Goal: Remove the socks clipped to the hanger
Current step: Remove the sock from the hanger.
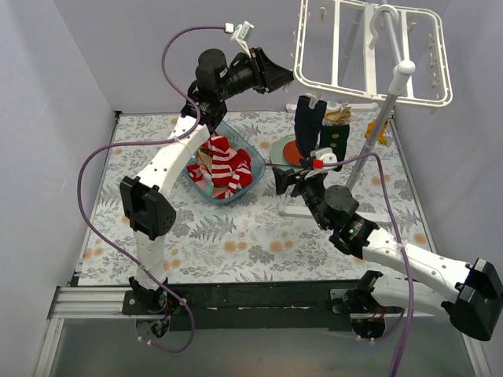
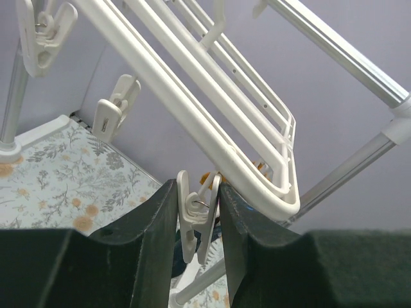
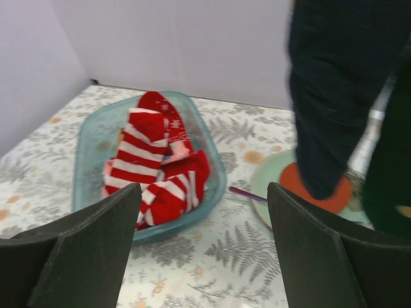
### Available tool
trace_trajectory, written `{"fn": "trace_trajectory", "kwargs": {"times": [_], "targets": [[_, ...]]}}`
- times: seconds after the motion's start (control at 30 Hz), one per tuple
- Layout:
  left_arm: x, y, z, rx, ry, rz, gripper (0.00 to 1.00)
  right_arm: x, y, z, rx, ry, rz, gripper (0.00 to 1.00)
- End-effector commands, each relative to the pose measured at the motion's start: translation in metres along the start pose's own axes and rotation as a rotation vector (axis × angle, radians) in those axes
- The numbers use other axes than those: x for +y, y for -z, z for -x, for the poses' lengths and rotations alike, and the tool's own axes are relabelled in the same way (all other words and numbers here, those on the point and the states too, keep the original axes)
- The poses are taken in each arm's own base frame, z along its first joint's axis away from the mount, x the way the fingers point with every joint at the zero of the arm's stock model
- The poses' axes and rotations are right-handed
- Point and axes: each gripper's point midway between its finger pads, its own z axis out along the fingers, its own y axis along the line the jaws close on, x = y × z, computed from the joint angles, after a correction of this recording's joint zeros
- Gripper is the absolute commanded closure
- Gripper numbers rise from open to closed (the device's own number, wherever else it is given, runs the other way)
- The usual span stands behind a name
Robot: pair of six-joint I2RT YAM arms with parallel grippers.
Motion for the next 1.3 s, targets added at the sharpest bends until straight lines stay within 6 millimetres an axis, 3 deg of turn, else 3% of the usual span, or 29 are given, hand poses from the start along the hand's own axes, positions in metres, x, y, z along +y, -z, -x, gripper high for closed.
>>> {"fn": "trace_trajectory", "kwargs": {"times": [0.0, 0.03, 0.33, 0.53, 0.73, 1.13, 1.27], "targets": [[-0.013, 0.001, 0.029, -0.076, -0.051, -0.009, 1.00, -0.033, -0.009, 0.017, 0.015, -0.034, -0.118, 0.13], [-0.010, 0.002, 0.030, -0.078, -0.049, -0.001, 1.00, -0.049, -0.013, 0.020, 0.015, -0.055, -0.144, 0.13], [0.000, 0.003, 0.035, -0.100, -0.058, 0.023, 1.00, -0.065, -0.039, 0.038, 0.016, -0.100, -0.120, 0.12], [0.002, 0.000, 0.036, -0.108, -0.049, 0.017, 1.00, -0.079, -0.056, 0.033, 0.034, -0.099, -0.151, 0.12], [0.003, -0.002, 0.034, -0.105, -0.040, 0.009, 1.00, -0.093, -0.060, 0.024, 0.031, -0.104, -0.179, 0.12], [0.004, -0.003, 0.032, -0.097, -0.028, 0.001, 1.00, -0.078, -0.076, 0.020, 0.000, -0.119, -0.078, 0.18], [0.002, -0.003, 0.031, -0.094, -0.028, -0.003, 1.00, -0.074, -0.078, 0.021, 0.002, -0.127, -0.061, 0.28]]}}
